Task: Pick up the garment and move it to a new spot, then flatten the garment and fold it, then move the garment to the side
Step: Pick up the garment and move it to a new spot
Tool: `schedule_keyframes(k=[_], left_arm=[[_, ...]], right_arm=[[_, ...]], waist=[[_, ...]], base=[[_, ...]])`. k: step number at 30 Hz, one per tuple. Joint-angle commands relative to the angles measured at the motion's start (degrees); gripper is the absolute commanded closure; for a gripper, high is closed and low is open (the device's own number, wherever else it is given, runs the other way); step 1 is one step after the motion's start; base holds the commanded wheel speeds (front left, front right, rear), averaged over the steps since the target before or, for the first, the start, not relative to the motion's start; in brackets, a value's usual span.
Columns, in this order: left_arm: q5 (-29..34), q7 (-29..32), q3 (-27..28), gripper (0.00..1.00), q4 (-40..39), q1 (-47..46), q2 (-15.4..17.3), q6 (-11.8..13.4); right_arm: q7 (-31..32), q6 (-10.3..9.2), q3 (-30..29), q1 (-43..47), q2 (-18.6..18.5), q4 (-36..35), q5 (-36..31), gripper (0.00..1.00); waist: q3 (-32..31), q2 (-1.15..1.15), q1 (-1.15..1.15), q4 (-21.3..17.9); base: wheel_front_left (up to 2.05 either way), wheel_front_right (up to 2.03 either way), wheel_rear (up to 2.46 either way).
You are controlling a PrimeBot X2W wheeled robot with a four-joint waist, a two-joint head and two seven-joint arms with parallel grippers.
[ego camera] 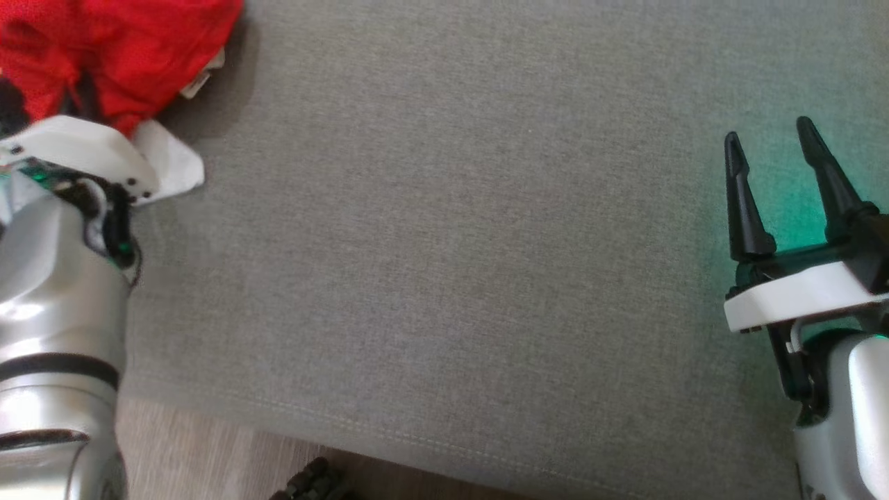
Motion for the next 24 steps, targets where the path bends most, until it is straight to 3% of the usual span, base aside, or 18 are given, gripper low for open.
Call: schedule_keyframes(k=[1, 6, 12, 18, 24], left_arm=[[0.66, -1.07, 1.74, 1.00, -3.41, -1.50, 5.01, 0.44], [2.54, -1.16, 3.10, 1.00, -17.24, 1.15, 5.23, 1.68], [4.76, -1.17, 3.80, 1.00, -31.42, 6.45, 4.88, 1.32], [5.81, -1.17, 3.03, 1.00, -43.35, 15.38, 3.78, 0.82], [6.27, 1.60, 1.47, 1.00, -56.85, 28.97, 2.32, 1.94]], right_arm=[[-0.55, 0.44, 1.08, 0.12, 0.46, -1.43, 0.07, 0.00], [-1.04, 0.44, 0.43, 1.25, 1.12, -0.59, 0.35, 0.00], [-2.07, 0.44, 0.14, 2.28, 2.18, 0.76, 0.98, 0.00], [-3.69, 0.44, -0.49, 4.23, 3.47, 1.91, 1.73, 0.00], [-4.21, 0.44, -1.23, 6.90, 4.40, 1.17, 2.85, 0.00]], waist=[[-1.46, 0.00, 0.00, 0.97], [-4.80, 0.00, 0.00, 2.34], [-9.50, 0.00, 0.00, 2.46], [-14.87, 0.00, 0.00, 0.48], [-18.41, 0.00, 0.00, -2.96]], base=[[0.00, 0.00, 0.00], [0.00, 0.00, 0.00], [0.00, 0.00, 0.00], [0.00, 0.00, 0.00], [0.00, 0.00, 0.00]])
